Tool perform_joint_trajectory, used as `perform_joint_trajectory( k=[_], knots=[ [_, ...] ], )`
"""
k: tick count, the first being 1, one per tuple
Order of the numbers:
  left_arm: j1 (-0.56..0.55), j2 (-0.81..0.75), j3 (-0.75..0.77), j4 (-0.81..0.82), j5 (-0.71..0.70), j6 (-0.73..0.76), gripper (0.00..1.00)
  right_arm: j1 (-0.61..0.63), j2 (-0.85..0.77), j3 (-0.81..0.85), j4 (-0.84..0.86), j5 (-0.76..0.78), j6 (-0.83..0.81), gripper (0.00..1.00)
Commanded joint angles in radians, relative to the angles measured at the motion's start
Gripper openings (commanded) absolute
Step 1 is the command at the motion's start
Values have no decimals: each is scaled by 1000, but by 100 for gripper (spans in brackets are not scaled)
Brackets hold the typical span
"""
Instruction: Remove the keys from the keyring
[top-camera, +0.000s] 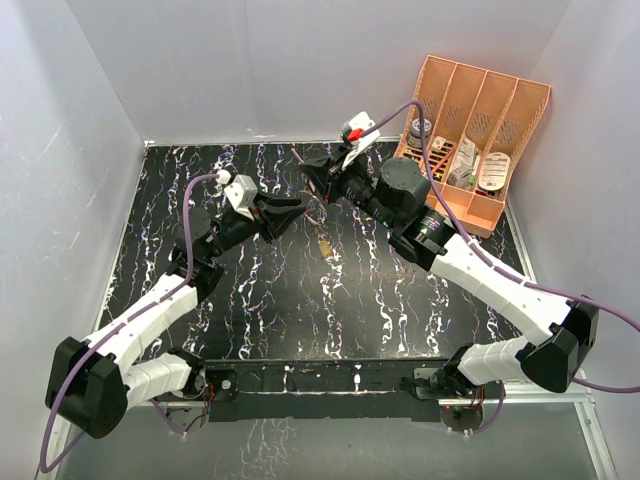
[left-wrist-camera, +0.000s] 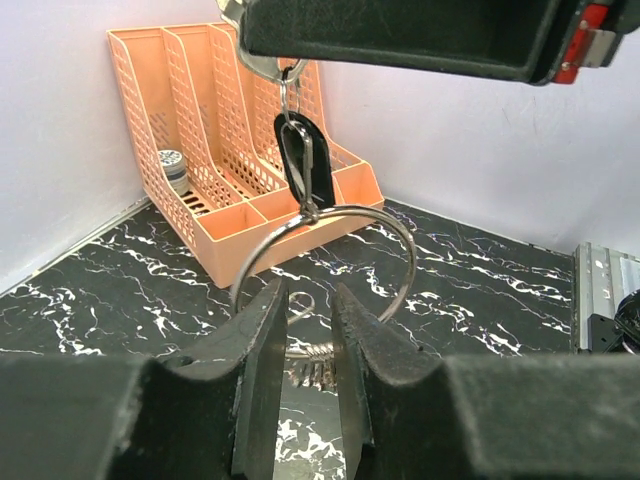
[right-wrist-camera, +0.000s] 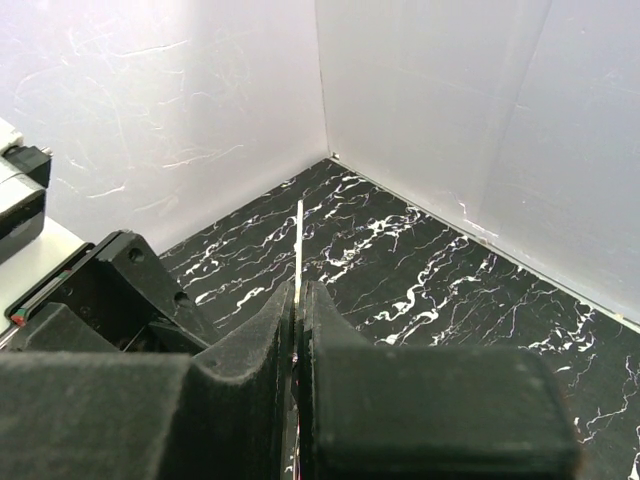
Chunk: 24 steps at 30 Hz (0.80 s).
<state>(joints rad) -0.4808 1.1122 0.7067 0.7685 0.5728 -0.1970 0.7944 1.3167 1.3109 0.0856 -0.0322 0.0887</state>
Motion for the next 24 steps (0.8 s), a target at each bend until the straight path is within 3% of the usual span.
perform_joint_trajectory(
  k=[1,9,17,18,20,24],
  knots=[
    [-4,-70,-28,8,-27,40,25,8,-45,-2,75,-7,9,0],
    [-4,-19,-14,37,6,23,29,15,-31,13,69,-18,13,0],
    [-4,-93,-41,25,-62,90,39,17,-39,6,67,-15,2,0],
    [-4,-108,-39,7,-56,103,41,17,-39,5,66,-13,0,0],
    [-4,-148,-32,-41,-43,125,54,17,-40,3,66,-14,-3,0],
    [-4,-188,-37,-71,-40,149,55,19,-40,1,71,-22,-2,0]
  ],
)
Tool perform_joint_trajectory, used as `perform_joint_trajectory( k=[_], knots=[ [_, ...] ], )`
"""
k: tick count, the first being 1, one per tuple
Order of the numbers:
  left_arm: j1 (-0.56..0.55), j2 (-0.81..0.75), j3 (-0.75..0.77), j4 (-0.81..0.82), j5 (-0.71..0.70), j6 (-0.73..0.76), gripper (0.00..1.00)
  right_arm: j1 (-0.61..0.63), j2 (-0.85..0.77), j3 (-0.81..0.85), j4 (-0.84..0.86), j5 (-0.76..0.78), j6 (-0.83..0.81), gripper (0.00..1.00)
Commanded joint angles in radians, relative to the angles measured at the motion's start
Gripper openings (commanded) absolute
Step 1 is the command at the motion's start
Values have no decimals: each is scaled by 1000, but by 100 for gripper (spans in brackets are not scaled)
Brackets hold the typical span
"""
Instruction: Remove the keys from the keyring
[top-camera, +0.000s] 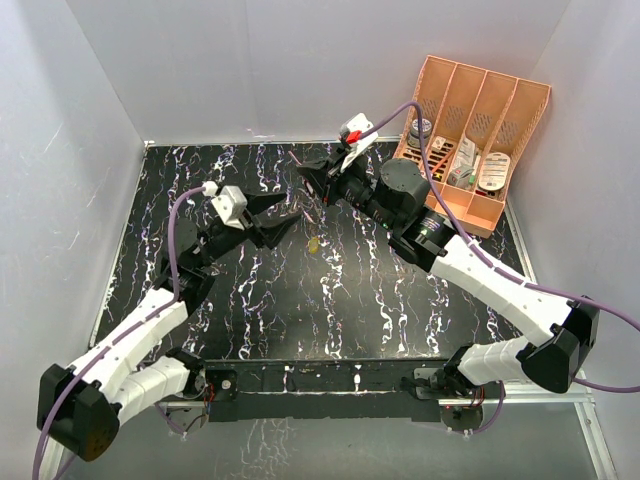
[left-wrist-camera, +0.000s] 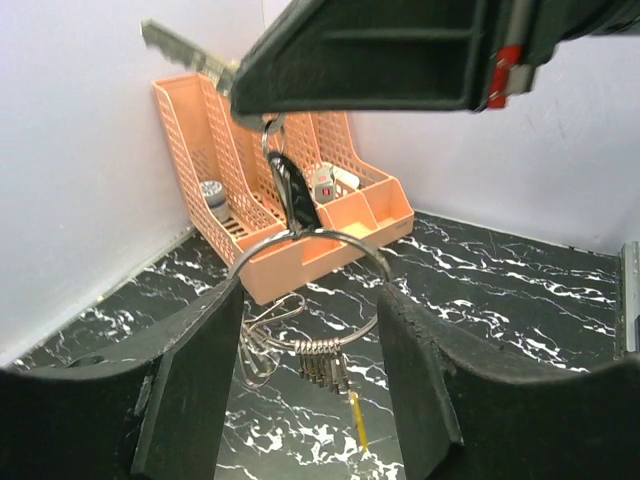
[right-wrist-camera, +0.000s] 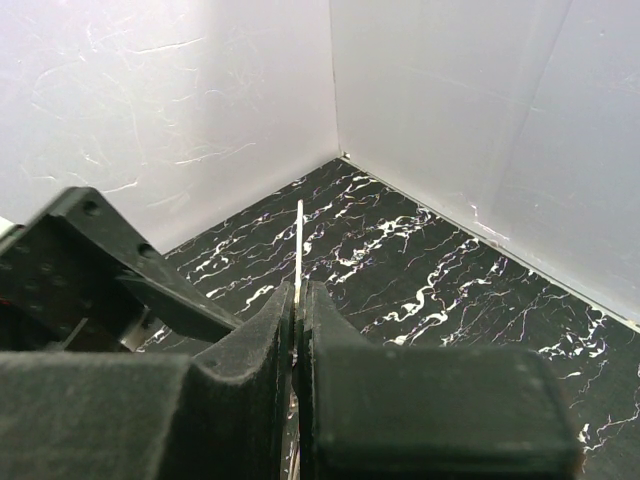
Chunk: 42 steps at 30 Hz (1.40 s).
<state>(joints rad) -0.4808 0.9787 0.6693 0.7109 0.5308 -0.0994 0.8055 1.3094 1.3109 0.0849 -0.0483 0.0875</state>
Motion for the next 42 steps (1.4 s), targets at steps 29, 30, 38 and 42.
perform_joint_trajectory(
  k=[29,30,38,42],
  knots=[
    [-4,21,-8,84,-39,76,59,12,-58,-14,84,-63,26,0],
    [-4,26,-8,94,-33,68,58,12,-58,-14,85,-64,26,0],
    [-4,62,-8,116,18,28,45,15,-50,-20,105,-63,32,0],
    [-4,76,-27,154,50,-15,26,16,-46,-23,116,-62,33,0]
  ],
)
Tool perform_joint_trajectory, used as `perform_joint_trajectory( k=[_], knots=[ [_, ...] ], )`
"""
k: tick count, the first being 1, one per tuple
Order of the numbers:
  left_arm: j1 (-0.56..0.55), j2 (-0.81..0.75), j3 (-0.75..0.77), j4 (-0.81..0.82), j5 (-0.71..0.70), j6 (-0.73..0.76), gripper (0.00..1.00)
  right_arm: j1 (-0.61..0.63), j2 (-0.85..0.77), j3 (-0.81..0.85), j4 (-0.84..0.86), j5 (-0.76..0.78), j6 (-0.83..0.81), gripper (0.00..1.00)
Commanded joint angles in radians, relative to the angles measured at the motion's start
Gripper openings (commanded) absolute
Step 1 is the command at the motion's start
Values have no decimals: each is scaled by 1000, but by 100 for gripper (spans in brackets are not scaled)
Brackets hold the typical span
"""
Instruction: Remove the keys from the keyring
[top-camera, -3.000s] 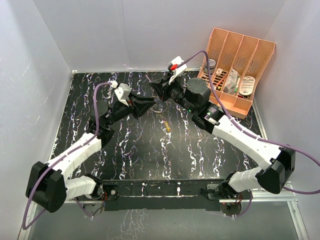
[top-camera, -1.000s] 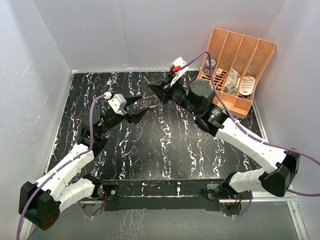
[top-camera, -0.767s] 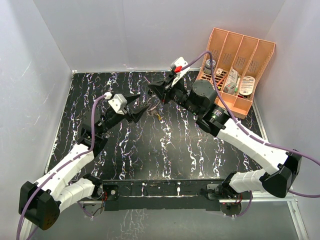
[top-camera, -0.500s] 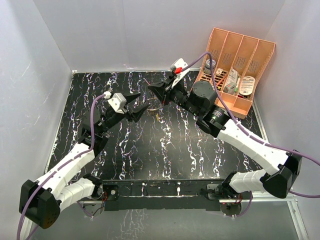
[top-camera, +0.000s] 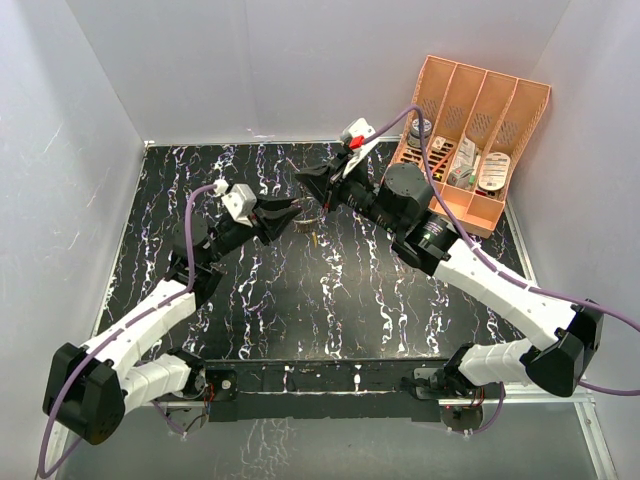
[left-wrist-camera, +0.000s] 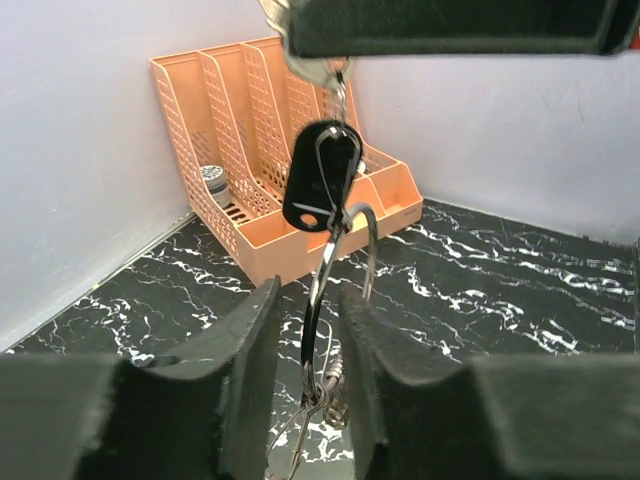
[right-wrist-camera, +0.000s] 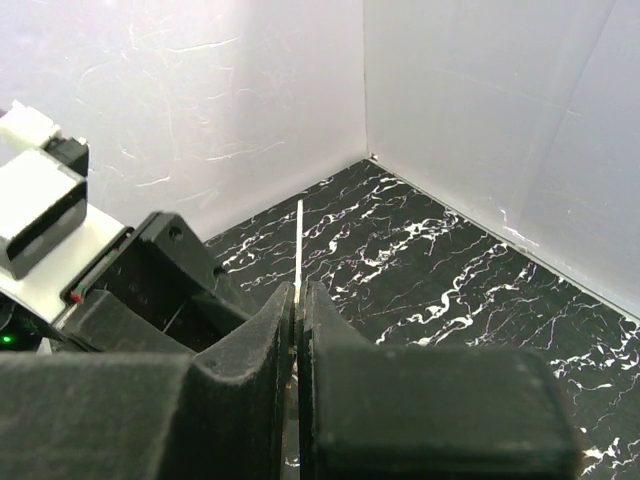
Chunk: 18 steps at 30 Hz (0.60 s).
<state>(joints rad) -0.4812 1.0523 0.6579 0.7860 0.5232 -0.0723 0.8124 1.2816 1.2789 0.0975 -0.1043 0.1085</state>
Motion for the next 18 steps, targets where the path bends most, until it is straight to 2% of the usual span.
perform_joint_trajectory(
  k=[1,4,7,11,14,18],
  knots=[
    [-4,7,-18,81,65,-52,21,10,-18,7,107,-6,12,0],
    [-4,13,-20,59,52,-59,0,10,-19,2,113,-3,10,0],
    [-5,-18,6,-63,-40,-4,0,10,-31,-14,109,20,-6,0],
    [-5,-71,132,-348,-179,137,0,10,-64,-65,115,92,-34,0],
    [-5,-72,237,-588,-222,250,0,10,-84,-112,143,151,-56,8],
    [-5,-50,362,-801,-278,360,0,10,-91,-159,162,233,-85,19]
  ],
)
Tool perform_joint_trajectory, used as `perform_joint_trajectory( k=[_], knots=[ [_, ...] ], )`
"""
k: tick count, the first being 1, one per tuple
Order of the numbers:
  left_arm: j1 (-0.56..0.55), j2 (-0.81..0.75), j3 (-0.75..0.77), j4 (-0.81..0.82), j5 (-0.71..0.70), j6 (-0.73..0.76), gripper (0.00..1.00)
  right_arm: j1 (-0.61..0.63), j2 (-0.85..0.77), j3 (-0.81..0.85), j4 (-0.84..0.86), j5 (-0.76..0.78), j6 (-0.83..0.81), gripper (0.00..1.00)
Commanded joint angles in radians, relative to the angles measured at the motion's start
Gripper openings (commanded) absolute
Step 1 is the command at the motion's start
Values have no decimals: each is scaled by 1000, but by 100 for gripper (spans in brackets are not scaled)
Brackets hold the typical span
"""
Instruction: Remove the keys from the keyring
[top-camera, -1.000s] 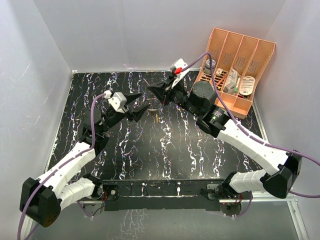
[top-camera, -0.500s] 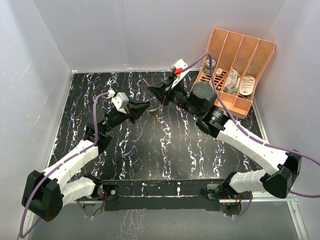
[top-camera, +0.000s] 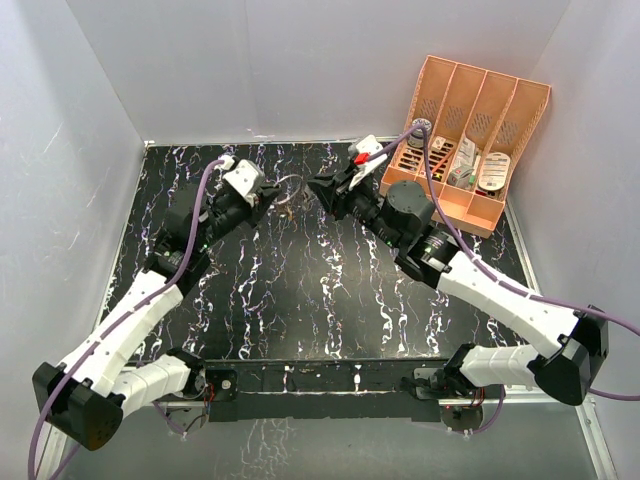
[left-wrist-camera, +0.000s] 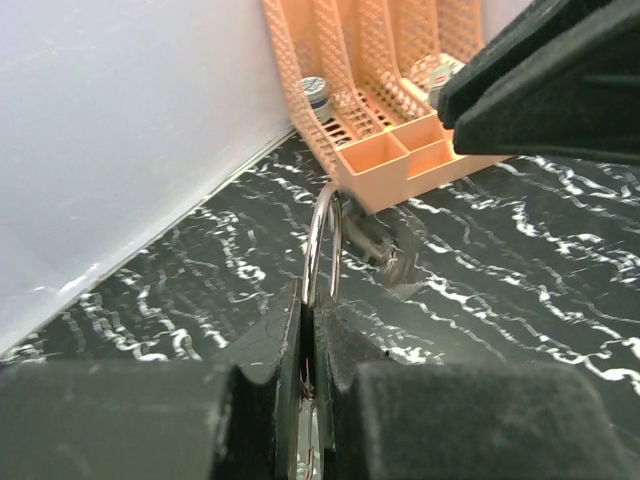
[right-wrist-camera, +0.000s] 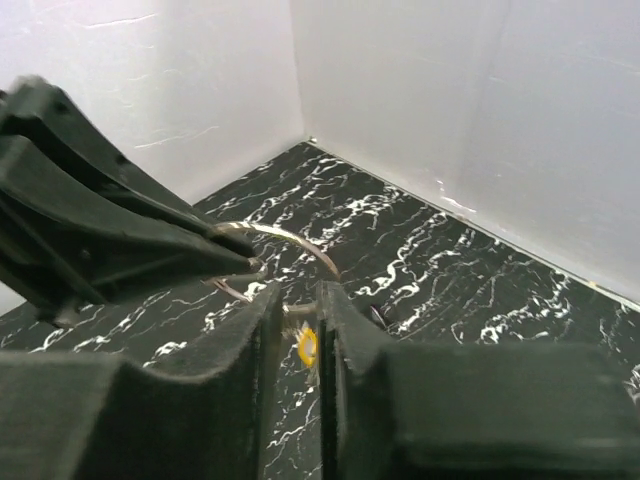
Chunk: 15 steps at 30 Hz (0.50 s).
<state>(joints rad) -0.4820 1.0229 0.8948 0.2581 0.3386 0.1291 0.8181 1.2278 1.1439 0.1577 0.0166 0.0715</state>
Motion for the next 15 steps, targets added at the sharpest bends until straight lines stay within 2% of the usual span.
perform_joint_trajectory(
  k=[1,5,8,12,15],
  knots=[
    [-4,-17,149,-308,-115,182,0,4,-37,-31,104,127,-54,24],
    [-4,-20,199,-368,-217,263,0,4,-43,-68,116,165,-68,39],
    [-4,-29,216,-365,-238,299,0,4,-40,-96,123,155,-75,44],
    [-4,-29,255,-350,-189,305,0,4,-11,-136,142,94,-87,47],
    [-4,-29,281,-332,-143,283,0,3,-7,-213,215,51,-89,47]
  ],
)
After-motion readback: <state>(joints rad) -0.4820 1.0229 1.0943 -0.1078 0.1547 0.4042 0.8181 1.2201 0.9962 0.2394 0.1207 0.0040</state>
